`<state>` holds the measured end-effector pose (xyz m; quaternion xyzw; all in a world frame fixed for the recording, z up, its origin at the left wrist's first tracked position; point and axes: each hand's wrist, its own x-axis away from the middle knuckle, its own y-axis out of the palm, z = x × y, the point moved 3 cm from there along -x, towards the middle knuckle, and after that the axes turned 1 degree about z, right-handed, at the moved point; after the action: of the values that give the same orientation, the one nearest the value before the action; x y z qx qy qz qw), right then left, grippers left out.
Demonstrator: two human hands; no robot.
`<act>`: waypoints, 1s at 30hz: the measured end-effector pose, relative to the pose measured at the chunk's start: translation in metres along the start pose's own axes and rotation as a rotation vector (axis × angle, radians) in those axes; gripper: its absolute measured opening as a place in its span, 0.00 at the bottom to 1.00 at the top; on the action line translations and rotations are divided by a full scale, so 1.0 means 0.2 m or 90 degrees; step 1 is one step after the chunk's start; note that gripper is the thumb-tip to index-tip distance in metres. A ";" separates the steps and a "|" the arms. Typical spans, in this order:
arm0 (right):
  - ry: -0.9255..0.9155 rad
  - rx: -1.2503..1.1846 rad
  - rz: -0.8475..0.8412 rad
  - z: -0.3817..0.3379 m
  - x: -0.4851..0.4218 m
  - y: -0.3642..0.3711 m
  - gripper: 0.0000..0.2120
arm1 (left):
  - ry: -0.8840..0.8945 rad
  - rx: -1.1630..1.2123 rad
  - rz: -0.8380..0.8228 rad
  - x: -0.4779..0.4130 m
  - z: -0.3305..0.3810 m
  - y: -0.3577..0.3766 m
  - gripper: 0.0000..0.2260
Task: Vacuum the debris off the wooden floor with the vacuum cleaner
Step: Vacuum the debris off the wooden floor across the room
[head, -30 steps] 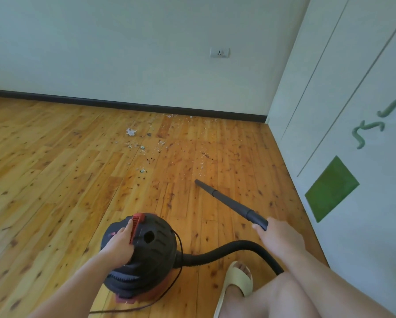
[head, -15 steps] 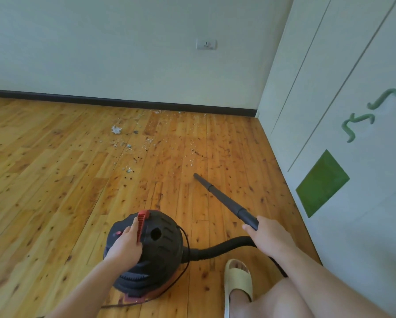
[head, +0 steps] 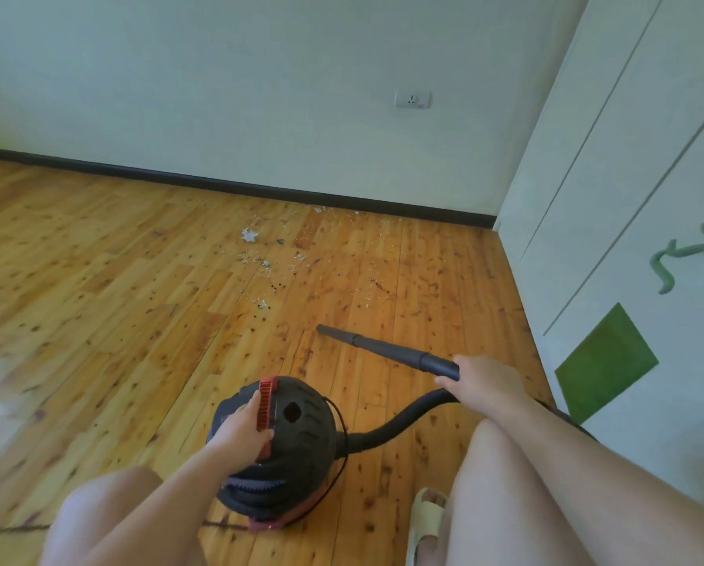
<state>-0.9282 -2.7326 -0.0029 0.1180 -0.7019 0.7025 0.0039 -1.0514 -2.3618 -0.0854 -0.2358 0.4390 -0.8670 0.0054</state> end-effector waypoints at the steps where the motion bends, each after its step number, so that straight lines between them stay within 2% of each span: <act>1: -0.004 0.014 0.005 0.01 -0.02 -0.04 0.23 | -0.004 -0.009 -0.001 0.01 0.01 -0.01 0.32; 3: -0.011 0.039 0.017 0.03 -0.05 -0.12 0.20 | -0.010 -0.036 0.006 0.03 0.04 -0.02 0.27; 7: 0.001 0.076 0.053 0.03 -0.08 -0.19 0.20 | -0.015 -0.040 0.023 0.07 0.02 -0.01 0.19; 17: 0.083 0.067 0.013 -0.17 -0.08 -0.17 0.23 | -0.031 0.003 0.050 0.05 0.04 0.05 0.07; 19: 0.072 0.080 0.025 -0.20 -0.04 -0.15 0.22 | -0.052 -0.010 0.059 0.03 0.05 0.05 0.10; 22: 0.049 0.080 0.043 -0.16 0.00 -0.08 0.20 | -0.093 -0.056 0.069 0.00 0.09 0.10 0.27; 24: 0.055 0.064 0.048 -0.11 -0.03 -0.04 0.20 | -0.100 -0.049 0.096 -0.06 0.11 0.14 0.34; 30: 0.109 -0.001 0.030 0.05 -0.10 0.00 0.19 | -0.085 -0.042 0.097 -0.15 0.17 0.11 0.35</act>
<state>-0.9081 -2.7402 -0.0073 0.0407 -0.7021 0.7093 0.0476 -1.0160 -2.3948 -0.0980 -0.2593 0.4826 -0.8315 0.0926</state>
